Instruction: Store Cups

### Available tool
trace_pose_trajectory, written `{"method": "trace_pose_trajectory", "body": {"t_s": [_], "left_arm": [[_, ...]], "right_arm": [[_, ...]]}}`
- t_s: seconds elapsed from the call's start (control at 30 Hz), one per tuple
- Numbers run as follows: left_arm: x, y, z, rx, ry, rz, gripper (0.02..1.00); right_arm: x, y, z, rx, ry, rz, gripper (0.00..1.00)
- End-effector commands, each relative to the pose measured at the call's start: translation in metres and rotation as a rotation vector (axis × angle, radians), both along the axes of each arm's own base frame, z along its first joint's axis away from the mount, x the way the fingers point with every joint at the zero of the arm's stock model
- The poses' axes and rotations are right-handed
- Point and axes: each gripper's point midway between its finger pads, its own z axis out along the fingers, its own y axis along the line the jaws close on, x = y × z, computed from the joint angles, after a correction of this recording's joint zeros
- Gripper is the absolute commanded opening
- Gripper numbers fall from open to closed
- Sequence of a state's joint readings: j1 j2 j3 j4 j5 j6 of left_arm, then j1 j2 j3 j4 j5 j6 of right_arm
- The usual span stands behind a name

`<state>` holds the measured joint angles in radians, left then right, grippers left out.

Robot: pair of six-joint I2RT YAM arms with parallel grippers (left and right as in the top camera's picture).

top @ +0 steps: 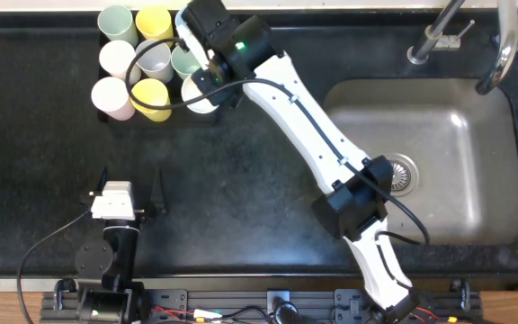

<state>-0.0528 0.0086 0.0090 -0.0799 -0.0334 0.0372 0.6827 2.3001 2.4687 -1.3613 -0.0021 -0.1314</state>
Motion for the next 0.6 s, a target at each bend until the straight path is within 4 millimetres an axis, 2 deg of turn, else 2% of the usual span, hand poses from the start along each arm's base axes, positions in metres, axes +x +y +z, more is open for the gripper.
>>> {"method": "trace_pose_trajectory", "body": {"t_s": [0.03,0.2,0.33,0.6], "left_arm": [[0.000,-0.001,0.001,0.018,-0.004,-0.009,0.998],[0.000,-0.001,0.001,0.018,-0.004,-0.009,0.998],[0.000,-0.001,0.001,0.018,-0.004,-0.009,0.998],[0.000,-0.001,0.001,0.018,-0.004,-0.009,0.998]], "right_arm": [[0.012,0.015,0.012,0.039,-0.073,-0.001,0.042],[0.020,0.026,0.023,0.095,-0.119,-0.004,0.040],[0.016,0.027,0.007,0.077,-0.070,0.006,0.042],[0.020,0.033,-0.025,0.053,-0.029,0.016,0.047]]}}
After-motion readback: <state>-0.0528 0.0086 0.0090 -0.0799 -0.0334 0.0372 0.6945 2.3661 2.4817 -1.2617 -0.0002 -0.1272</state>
